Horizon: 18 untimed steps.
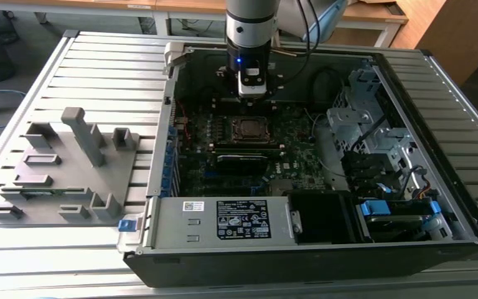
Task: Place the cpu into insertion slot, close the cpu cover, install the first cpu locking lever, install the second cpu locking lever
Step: 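Install the first cpu locking lever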
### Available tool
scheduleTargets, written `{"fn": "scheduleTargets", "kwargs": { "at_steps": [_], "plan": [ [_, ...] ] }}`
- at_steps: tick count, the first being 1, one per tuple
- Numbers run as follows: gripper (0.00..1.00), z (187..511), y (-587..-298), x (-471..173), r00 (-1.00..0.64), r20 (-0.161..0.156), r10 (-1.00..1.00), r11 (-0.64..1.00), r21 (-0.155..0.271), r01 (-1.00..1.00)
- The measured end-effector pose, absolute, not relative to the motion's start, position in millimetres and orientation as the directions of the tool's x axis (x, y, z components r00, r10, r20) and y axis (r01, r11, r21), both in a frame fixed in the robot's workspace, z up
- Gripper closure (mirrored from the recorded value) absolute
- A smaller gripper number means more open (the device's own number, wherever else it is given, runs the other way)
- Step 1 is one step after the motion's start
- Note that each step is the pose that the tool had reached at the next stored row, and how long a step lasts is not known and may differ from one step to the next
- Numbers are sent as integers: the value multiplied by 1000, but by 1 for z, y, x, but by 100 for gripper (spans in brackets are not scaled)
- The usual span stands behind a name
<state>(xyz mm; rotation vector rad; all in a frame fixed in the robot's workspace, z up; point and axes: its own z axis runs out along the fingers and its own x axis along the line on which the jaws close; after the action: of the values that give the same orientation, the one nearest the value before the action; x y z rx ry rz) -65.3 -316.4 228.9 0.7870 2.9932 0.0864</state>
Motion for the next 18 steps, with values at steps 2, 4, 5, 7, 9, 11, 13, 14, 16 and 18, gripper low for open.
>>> {"fn": "scheduleTargets", "kwargs": {
  "at_steps": [2, 4, 5, 7, 9, 11, 13, 14, 16, 18],
  "plan": [
    [89, 229, -316, -65, -870, -29, 492, 869, 65, 490],
    [89, 229, -316, -65, -870, -29, 492, 869, 65, 490],
    [89, 229, -316, -65, -870, -29, 492, 869, 65, 490],
    [89, 229, -316, -65, -870, -28, 492, 869, 65, 490],
    [89, 229, -316, -65, -870, -26, 492, 869, 64, 490],
    [89, 229, -316, -65, -870, -23, 492, 869, 61, 490],
    [89, 229, -316, -65, -870, -15, 492, 869, 57, 491],
    [89, 229, -316, -65, -870, -11, 492, 869, 55, 491],
    [89, 229, -316, -65, -870, -10, 493, 869, 54, 491],
    [89, 229, -316, -65, -870, -10, 493, 869, 54, 491]
  ]
}}
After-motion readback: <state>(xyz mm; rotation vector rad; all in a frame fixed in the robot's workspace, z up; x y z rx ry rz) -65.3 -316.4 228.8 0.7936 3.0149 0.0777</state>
